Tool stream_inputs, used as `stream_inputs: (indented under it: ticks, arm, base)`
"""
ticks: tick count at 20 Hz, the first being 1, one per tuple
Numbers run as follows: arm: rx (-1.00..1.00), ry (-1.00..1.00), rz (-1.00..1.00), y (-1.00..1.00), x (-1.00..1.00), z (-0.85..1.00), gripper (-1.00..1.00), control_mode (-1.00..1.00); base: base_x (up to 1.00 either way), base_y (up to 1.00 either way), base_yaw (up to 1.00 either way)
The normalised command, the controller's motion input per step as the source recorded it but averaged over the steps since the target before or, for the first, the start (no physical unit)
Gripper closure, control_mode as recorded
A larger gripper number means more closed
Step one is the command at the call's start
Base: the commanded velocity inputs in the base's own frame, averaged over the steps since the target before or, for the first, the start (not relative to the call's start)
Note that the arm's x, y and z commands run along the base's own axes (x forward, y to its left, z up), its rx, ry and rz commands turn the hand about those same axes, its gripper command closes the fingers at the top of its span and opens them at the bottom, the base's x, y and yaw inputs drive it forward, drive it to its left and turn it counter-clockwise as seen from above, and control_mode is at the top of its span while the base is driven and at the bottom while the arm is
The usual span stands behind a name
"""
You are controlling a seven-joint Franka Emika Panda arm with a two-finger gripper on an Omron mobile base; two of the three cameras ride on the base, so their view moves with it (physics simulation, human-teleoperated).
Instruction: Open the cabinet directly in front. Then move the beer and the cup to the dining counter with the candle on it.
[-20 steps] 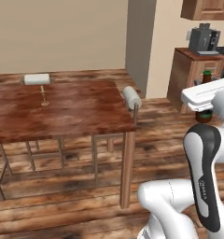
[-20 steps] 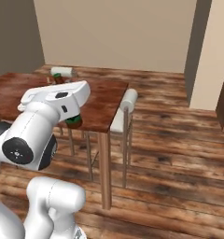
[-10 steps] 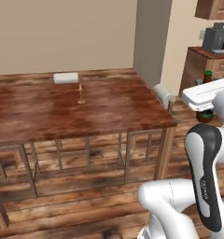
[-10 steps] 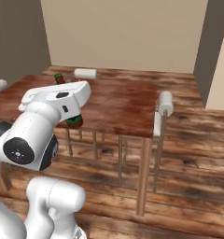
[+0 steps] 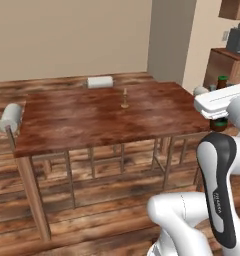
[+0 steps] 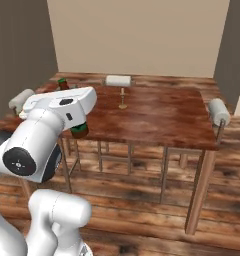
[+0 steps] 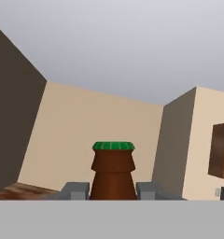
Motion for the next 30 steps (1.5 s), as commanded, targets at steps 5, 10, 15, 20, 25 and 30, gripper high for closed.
stream_inputs:
  ticks: [5,10,15,20,25,30]
  arm:
    - [0.00,0.00,0.00,0.00,0.00,0.00,1.00,1.00]
    - [0.00,0.00,0.00,0.00,0.00,0.00,1.00,1.00]
    - [0.00,0.00,0.00,0.00,0.00,0.00,1.00,1.00]
    - [0.00,0.00,0.00,0.00,0.00,0.00,1.00,1.00]
    - [0.00,0.00,0.00,0.00,0.00,0.00,1.00,1.00]
    - [0.00,0.00,0.00,0.00,0.00,0.00,1.00,1.00]
  base:
    - [0.13,1.00,-0.18]
    - [0.22,0.68,-0.15]
    - [0.43,0.18,-0.06]
    - [0.69,0.14,-0.01]
    - [0.66,0.40,0.00]
    - [0.33,0.28,0.00]
